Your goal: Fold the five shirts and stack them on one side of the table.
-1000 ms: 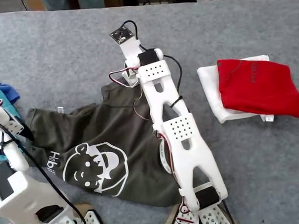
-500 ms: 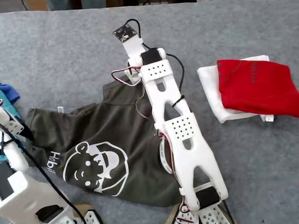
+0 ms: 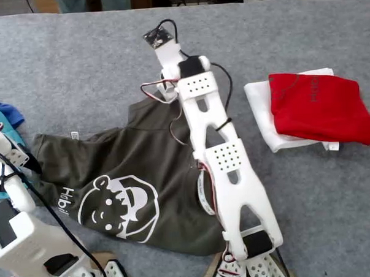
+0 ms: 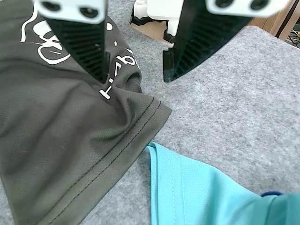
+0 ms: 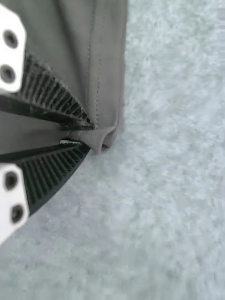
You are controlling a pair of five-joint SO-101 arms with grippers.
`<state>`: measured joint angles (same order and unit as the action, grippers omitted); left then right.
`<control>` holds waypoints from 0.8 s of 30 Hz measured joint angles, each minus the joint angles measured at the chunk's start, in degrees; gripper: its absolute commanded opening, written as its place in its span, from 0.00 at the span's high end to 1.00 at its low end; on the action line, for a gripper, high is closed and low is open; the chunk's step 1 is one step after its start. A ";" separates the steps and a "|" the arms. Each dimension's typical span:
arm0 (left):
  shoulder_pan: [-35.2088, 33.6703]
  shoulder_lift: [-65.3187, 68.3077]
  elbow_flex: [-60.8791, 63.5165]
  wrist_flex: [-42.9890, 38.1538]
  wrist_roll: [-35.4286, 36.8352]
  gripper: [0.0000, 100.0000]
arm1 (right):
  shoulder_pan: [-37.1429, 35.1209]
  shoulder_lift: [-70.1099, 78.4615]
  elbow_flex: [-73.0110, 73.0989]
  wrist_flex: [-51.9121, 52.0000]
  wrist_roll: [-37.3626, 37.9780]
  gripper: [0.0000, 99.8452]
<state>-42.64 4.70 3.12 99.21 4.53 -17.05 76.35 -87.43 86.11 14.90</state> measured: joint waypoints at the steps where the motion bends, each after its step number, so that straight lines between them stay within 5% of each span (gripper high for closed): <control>1: 0.00 0.00 -0.18 0.00 0.18 0.79 | 0.26 0.00 -1.14 0.97 0.26 0.99; 13: 2.11 0.00 -10.99 -4.48 17.41 0.79 | 9.58 -3.78 -5.54 13.98 17.23 0.98; 24: 15.91 4.31 -11.25 -21.89 31.91 0.79 | 7.47 1.58 -5.63 10.73 18.81 0.98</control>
<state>-26.73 9.01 -8.13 77.32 36.44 -9.58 77.93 -93.05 96.84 33.71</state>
